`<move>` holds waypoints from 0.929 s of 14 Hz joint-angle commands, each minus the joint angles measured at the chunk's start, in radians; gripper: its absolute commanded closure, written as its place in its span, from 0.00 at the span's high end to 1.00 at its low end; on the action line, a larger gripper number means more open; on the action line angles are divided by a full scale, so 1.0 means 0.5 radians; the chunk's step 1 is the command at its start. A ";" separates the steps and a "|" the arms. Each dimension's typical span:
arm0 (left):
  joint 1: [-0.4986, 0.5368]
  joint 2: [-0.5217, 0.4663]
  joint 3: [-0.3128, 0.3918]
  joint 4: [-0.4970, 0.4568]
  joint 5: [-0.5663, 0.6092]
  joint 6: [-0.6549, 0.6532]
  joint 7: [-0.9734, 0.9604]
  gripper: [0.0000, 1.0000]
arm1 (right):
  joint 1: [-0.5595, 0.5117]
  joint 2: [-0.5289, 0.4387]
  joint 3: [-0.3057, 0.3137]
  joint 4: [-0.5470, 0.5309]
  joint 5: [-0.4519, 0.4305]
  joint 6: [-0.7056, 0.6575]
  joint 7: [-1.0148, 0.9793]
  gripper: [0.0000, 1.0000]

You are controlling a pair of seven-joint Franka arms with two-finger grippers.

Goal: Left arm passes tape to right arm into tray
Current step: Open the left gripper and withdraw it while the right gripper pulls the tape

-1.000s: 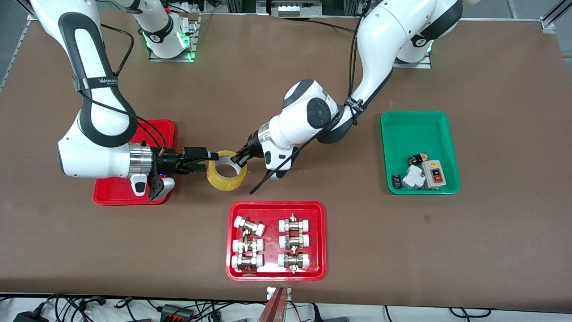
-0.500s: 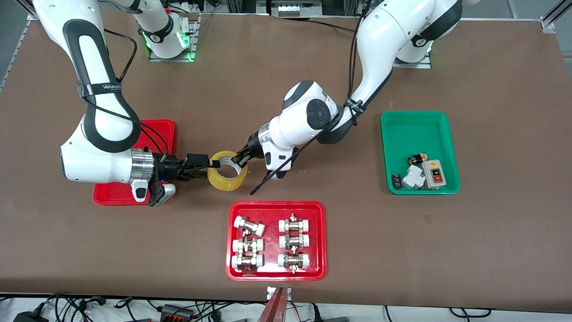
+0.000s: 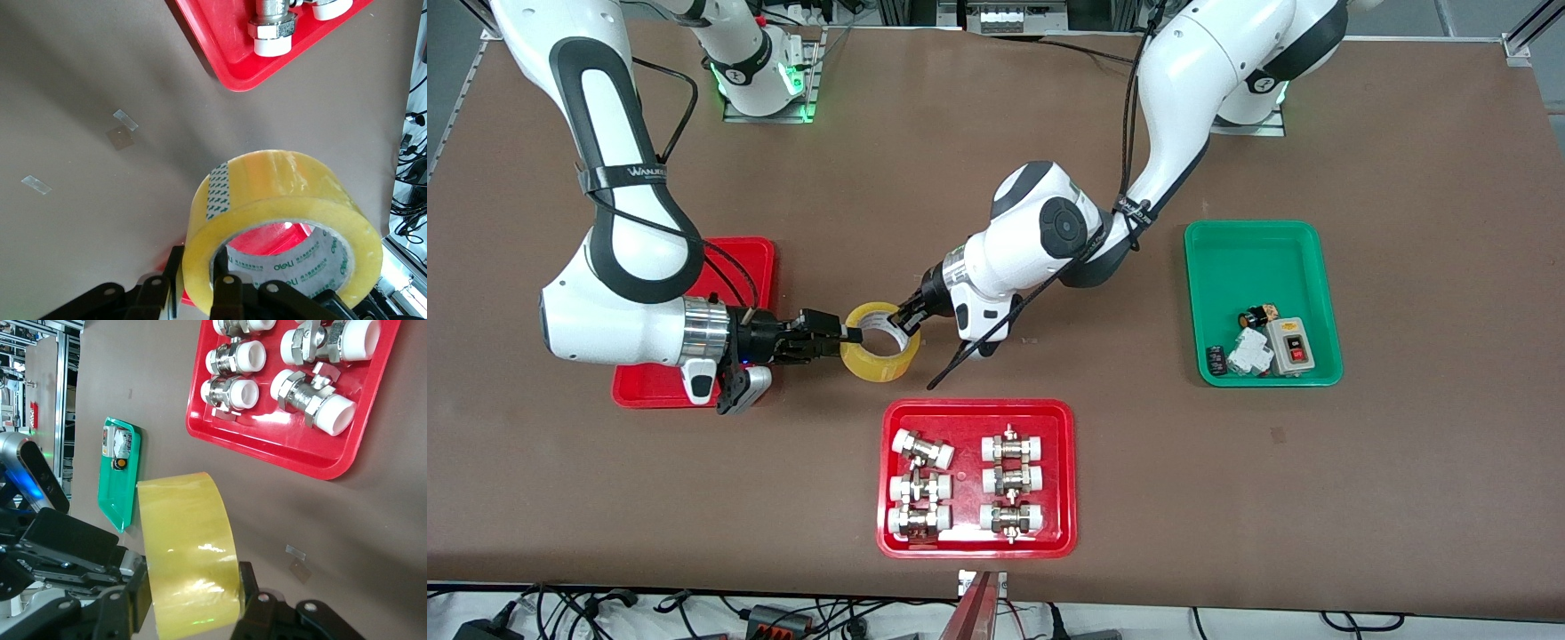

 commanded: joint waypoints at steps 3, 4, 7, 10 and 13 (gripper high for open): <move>0.005 0.015 0.012 0.058 -0.032 0.007 0.186 1.00 | 0.012 0.024 0.002 0.074 0.036 -0.025 -0.006 0.00; 0.054 0.000 0.006 0.052 -0.032 -0.002 0.330 1.00 | 0.012 0.024 0.002 0.080 0.036 -0.025 -0.003 0.00; 0.195 -0.086 0.003 0.015 -0.020 -0.044 0.647 1.00 | 0.000 0.018 -0.004 0.102 0.021 -0.031 0.006 0.00; 0.450 -0.221 -0.049 0.003 -0.023 -0.537 1.045 1.00 | -0.107 0.015 -0.016 0.108 -0.104 -0.156 0.003 0.00; 0.649 -0.350 -0.040 0.003 -0.020 -1.034 1.503 1.00 | -0.355 0.021 -0.016 0.108 -0.270 -0.442 -0.131 0.00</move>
